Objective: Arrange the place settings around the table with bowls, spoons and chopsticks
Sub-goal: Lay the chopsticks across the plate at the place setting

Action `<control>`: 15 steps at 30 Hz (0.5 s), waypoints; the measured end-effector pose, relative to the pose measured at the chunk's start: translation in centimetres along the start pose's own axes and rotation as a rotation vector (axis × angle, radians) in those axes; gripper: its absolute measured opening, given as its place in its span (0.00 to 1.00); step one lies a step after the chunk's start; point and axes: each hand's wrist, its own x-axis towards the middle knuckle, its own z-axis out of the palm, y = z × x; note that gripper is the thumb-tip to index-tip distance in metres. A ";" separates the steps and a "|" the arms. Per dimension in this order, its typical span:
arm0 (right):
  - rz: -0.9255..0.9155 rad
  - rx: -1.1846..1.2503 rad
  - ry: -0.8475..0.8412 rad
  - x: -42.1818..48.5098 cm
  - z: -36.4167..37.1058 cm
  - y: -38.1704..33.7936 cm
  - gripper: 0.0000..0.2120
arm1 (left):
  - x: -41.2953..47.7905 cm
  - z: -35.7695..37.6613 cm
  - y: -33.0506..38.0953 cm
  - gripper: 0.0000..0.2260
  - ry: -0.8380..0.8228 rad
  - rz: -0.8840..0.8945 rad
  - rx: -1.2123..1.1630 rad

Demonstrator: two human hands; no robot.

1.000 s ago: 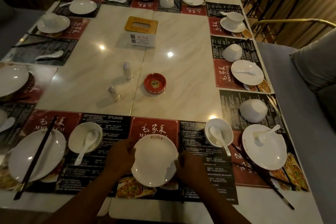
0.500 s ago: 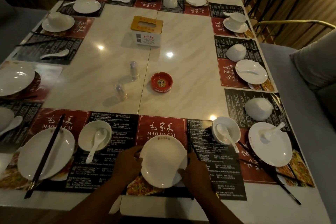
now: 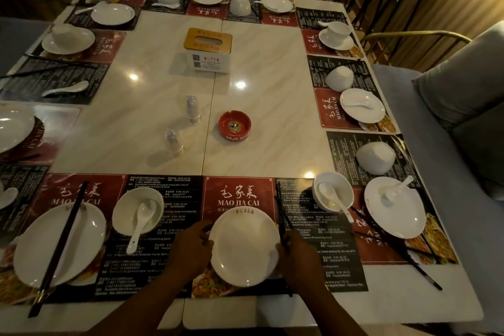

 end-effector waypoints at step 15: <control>0.023 -0.072 0.015 0.5 -1.4 1.0 0.07 | 0.0 1.8 5.4 0.11 -0.021 0.135 0.039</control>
